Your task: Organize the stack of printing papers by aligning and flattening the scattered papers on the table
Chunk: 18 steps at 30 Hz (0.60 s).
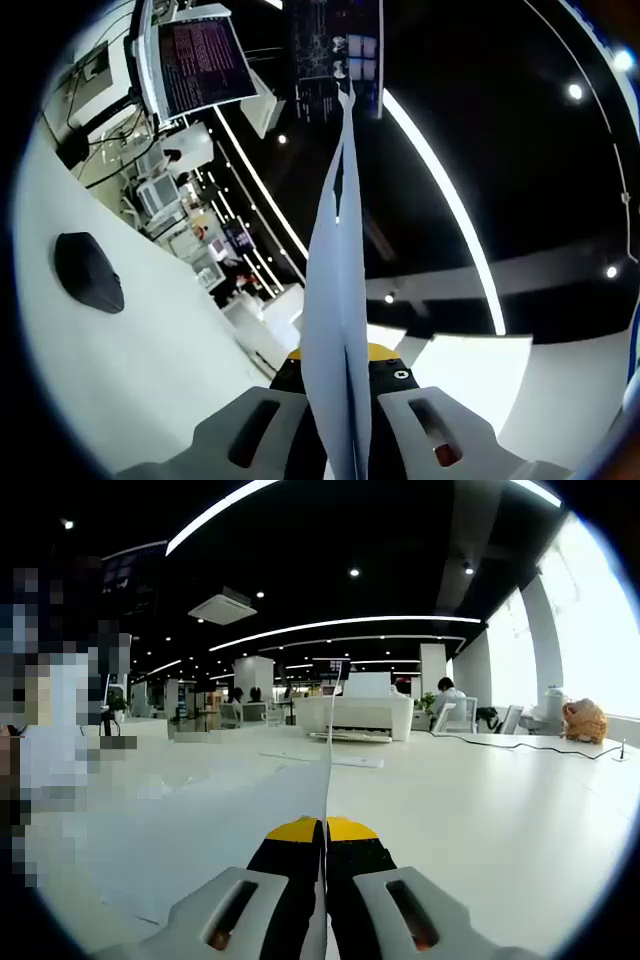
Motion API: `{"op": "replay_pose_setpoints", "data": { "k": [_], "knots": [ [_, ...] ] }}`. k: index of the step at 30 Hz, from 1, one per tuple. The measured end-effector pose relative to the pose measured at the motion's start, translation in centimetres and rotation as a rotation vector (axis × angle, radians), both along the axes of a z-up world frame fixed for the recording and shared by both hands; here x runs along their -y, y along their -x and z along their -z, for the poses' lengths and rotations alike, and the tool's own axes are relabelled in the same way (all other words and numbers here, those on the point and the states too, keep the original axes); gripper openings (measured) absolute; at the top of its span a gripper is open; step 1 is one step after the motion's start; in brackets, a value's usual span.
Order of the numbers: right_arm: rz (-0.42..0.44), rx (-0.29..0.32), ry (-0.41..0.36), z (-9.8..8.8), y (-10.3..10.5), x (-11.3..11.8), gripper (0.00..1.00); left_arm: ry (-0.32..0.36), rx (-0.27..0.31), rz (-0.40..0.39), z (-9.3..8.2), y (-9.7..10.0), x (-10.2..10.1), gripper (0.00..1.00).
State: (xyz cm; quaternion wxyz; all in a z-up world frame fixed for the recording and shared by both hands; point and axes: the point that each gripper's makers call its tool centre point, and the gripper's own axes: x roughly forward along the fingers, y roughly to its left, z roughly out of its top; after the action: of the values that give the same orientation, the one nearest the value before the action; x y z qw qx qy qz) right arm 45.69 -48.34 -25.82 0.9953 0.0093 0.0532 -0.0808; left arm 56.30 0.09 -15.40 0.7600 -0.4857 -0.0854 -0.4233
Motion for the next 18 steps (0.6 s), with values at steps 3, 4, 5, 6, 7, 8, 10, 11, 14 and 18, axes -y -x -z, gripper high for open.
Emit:
{"op": "replay_pose_setpoints", "data": {
  "k": [3, 4, 5, 6, 7, 8, 10, 11, 14, 18],
  "knots": [
    [-0.002, 0.005, -0.003, -0.08, 0.08, -0.11, 0.00, 0.001, 0.006, -0.001, -0.21, 0.13, -0.06, 0.06],
    [-0.002, 0.006, -0.005, -0.09, 0.09, -0.15, 0.00, 0.001, 0.007, -0.002, -0.27, 0.15, -0.05, 0.06],
    [-0.002, 0.006, -0.006, -0.09, 0.10, -0.17, 0.00, -0.001, 0.007, -0.003, -0.28, 0.10, -0.04, 0.06],
    [-0.003, 0.003, -0.006, -0.04, 0.09, -0.23, 0.00, -0.003, 0.006, -0.003, -0.32, 0.06, 0.03, 0.06],
    [-0.003, 0.001, -0.006, 0.01, 0.07, -0.28, 0.00, -0.004, 0.005, -0.003, -0.37, 0.02, 0.10, 0.06],
    [-0.004, -0.002, -0.005, 0.06, 0.06, -0.34, 0.00, -0.006, 0.004, -0.003, -0.41, -0.02, 0.17, 0.06],
    [-0.003, -0.009, 0.003, 0.18, 0.00, -0.28, 0.00, -0.006, 0.001, -0.001, -0.54, -0.02, 0.30, 0.06],
    [-0.001, -0.006, 0.010, 0.07, 0.04, -0.28, 0.00, -0.009, 0.007, -0.002, -0.68, 0.03, 0.37, 0.06],
    [0.001, 0.013, 0.011, -0.34, 0.19, -0.31, 0.00, -0.010, 0.011, -0.006, -0.69, -0.03, 0.43, 0.06],
    [0.001, 0.013, -0.001, -0.29, 0.22, -0.33, 0.00, -0.016, 0.000, -0.036, -0.17, -0.17, 0.22, 0.06]
  ]
}}
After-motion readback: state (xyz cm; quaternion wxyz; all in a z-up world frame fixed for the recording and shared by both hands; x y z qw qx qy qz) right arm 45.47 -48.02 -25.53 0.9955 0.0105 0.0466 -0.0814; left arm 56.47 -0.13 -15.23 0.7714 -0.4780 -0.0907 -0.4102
